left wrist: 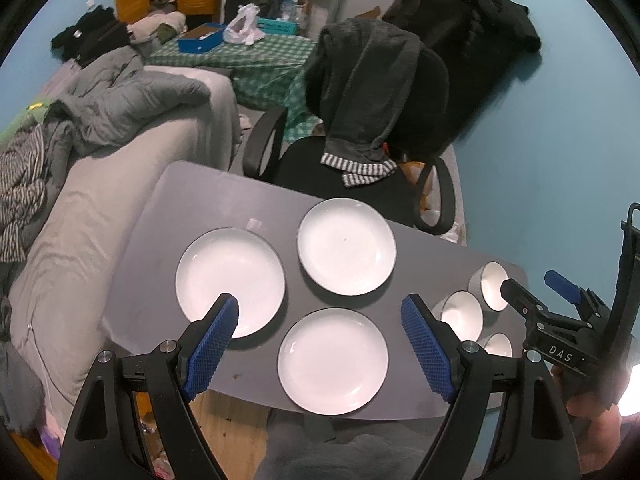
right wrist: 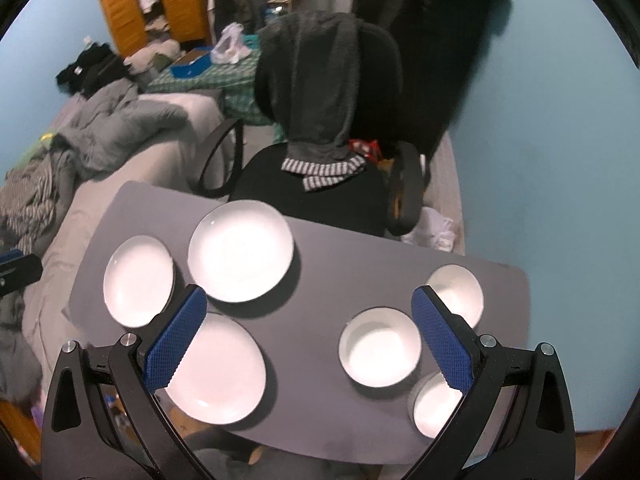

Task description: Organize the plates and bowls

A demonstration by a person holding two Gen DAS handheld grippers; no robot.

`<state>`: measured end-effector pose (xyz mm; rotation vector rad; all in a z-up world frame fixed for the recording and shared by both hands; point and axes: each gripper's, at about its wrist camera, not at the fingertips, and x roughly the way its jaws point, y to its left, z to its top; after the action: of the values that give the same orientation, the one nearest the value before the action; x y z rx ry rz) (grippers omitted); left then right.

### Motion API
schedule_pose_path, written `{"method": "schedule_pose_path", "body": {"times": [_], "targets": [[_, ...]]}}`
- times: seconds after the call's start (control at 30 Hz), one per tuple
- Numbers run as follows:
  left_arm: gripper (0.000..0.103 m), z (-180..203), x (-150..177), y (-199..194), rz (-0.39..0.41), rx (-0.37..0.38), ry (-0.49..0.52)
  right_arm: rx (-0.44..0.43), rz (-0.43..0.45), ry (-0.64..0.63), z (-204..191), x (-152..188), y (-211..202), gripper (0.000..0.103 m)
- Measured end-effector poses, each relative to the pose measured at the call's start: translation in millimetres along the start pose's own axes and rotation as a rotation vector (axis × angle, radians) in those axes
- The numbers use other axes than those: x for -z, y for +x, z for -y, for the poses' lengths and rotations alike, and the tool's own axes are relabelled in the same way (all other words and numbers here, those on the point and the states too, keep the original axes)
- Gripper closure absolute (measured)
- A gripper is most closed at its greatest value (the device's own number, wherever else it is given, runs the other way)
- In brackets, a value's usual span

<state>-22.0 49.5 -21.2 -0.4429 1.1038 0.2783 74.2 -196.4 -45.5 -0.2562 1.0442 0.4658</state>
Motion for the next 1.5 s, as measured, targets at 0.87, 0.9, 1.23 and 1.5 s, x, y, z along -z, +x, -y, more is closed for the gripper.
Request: {"method": "schedule_pose_path", "body": {"times": [0.87,0.9,1.23,1.5], "targets": [[0.018,-50.2,39.8,56.5,-0.069,-0.024,-0.106,-0.155,-0.147,-0.192,-64.6,17.0,93.6,0.003],[0.018,-51.2,41.3,61.1,-0.075,-0.027,-0.104,-0.157,-0.158,-0.195,-65.1,20.3,98.4,0.003],[0.018,-58.7,62.0,113.1,-0.178,0.022,-0.148,-0.178,-0.23,-0.214,-61.9,48.5,140.1,0.003],[0.018,-58.6,76.0,146.3,-0.226,0.01,-0.128,-0.19,-0.267,-0.202,-57.7,65.6,167.2,0.003]]}}
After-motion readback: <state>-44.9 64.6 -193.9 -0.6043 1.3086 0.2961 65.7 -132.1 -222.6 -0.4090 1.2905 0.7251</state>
